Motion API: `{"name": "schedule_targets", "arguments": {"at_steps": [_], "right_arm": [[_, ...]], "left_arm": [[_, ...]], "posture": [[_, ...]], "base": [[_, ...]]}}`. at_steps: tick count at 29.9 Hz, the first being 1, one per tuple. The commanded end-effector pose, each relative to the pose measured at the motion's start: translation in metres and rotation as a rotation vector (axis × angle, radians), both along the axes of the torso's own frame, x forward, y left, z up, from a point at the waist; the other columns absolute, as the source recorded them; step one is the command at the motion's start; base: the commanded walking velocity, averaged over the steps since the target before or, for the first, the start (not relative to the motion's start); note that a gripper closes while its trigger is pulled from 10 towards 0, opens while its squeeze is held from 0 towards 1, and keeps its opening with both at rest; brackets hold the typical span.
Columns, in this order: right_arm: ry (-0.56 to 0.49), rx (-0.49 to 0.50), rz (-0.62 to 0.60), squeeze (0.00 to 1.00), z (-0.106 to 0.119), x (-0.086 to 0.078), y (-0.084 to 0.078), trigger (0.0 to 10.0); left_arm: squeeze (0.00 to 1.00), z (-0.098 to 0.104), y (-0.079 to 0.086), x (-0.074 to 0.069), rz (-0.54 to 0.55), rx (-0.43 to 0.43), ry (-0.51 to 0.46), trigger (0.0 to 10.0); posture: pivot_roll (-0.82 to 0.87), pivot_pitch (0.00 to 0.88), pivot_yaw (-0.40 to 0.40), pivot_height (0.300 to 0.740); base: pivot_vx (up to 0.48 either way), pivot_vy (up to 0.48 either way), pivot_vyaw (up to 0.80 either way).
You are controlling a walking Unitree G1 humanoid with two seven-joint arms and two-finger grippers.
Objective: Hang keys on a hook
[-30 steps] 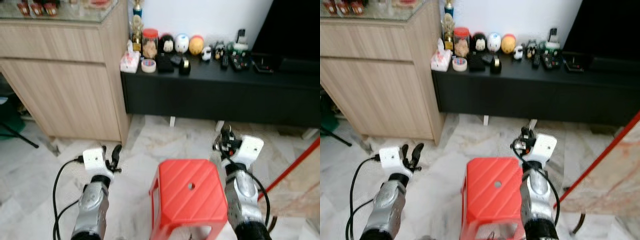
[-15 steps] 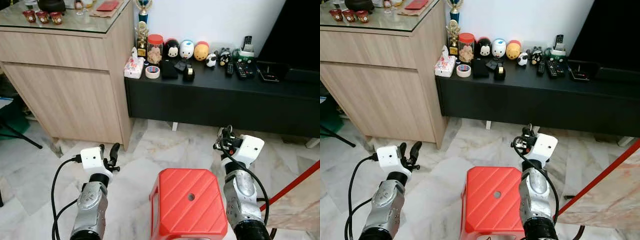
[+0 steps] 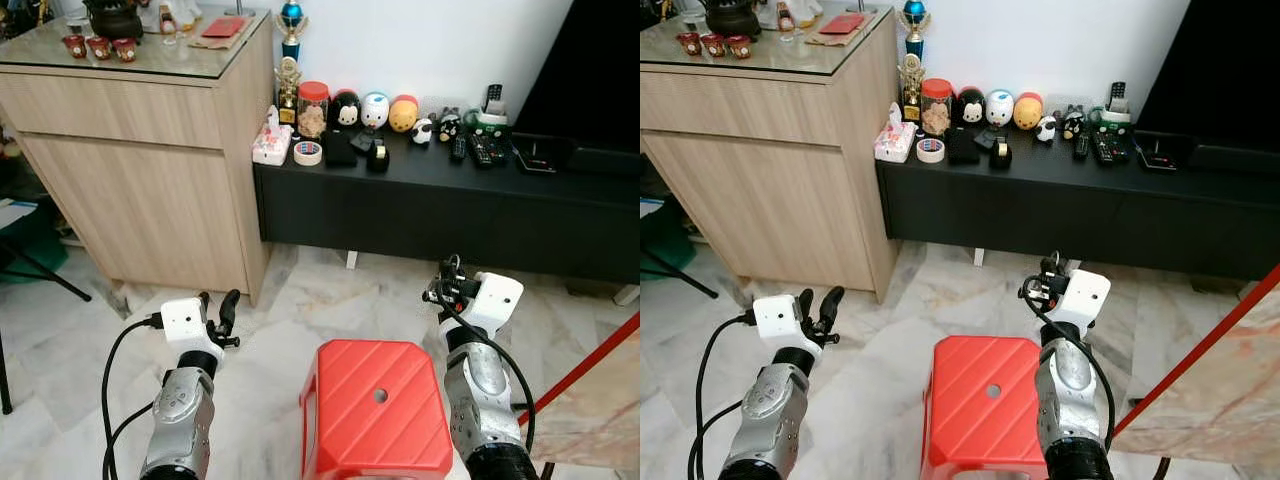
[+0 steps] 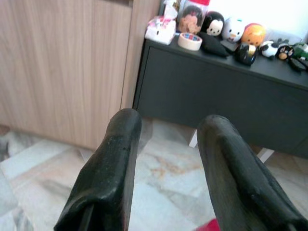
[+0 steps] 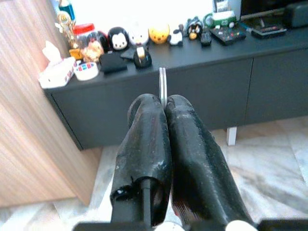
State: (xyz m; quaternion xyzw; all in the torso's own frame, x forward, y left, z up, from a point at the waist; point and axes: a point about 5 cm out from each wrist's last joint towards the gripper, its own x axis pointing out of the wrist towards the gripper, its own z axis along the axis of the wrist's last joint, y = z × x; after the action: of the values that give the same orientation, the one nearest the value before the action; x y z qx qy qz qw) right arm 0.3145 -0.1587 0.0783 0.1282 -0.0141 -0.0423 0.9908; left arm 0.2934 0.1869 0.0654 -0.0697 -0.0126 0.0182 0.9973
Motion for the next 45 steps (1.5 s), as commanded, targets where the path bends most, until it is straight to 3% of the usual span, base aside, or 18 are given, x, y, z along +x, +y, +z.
{"name": "schedule_targets", "arguments": {"at_steps": [1,11,34,37,39,42,44,45], "right_arm": [[-0.007,0.002,0.002,0.00,0.002,-0.001,0.001,10.0],[0.004,0.004,0.012,0.00,0.000,-0.002,0.003,10.0],[0.011,0.003,0.017,0.00,-0.003,-0.003,0.006,10.0],[0.040,0.041,0.009,0.00,-0.007,-0.003,0.006,10.0],[0.148,0.061,-0.029,0.00,-0.023,-0.006,0.002,10.0],[0.369,0.016,-0.059,0.00,-0.054,-0.016,-0.005,10.0],[0.578,0.005,-0.093,0.00,-0.087,-0.037,-0.015,10.0],[0.596,0.014,-0.101,0.00,-0.093,-0.042,-0.017,10.0]], "left_arm": [[0.00,-0.002,0.000,-0.003,-0.001,-0.010,0.010,10.0],[0.00,-0.003,0.001,-0.004,-0.001,-0.008,0.011,10.0],[0.00,-0.003,-0.002,-0.003,-0.030,0.017,0.013,10.0],[0.00,-0.004,-0.003,-0.003,-0.034,0.021,0.013,10.0],[0.00,-0.003,-0.004,-0.003,-0.037,0.020,0.013,10.0],[0.00,-0.003,-0.004,-0.002,-0.037,0.016,0.011,10.0],[0.00,-0.002,-0.005,-0.002,-0.038,0.016,0.010,10.0],[0.00,-0.002,-0.005,-0.001,-0.037,0.016,0.009,10.0]], "posture": [[0.09,0.023,-0.078,0.740],[0.09,0.007,-0.075,0.740],[0.09,0.000,-0.070,0.740],[0.09,0.000,-0.070,0.740],[0.09,0.000,-0.071,0.740],[0.09,0.000,-0.074,0.740],[0.09,0.000,-0.075,0.740],[0.09,0.000,-0.075,0.740]], "base": [[-0.247,0.000,0.00],[-0.248,0.000,0.00],[0.000,0.000,0.00],[0.000,-0.180,0.00],[0.000,-0.300,0.00],[0.000,-0.295,0.00],[0.000,-0.298,0.00],[0.000,-0.296,0.00]]}}
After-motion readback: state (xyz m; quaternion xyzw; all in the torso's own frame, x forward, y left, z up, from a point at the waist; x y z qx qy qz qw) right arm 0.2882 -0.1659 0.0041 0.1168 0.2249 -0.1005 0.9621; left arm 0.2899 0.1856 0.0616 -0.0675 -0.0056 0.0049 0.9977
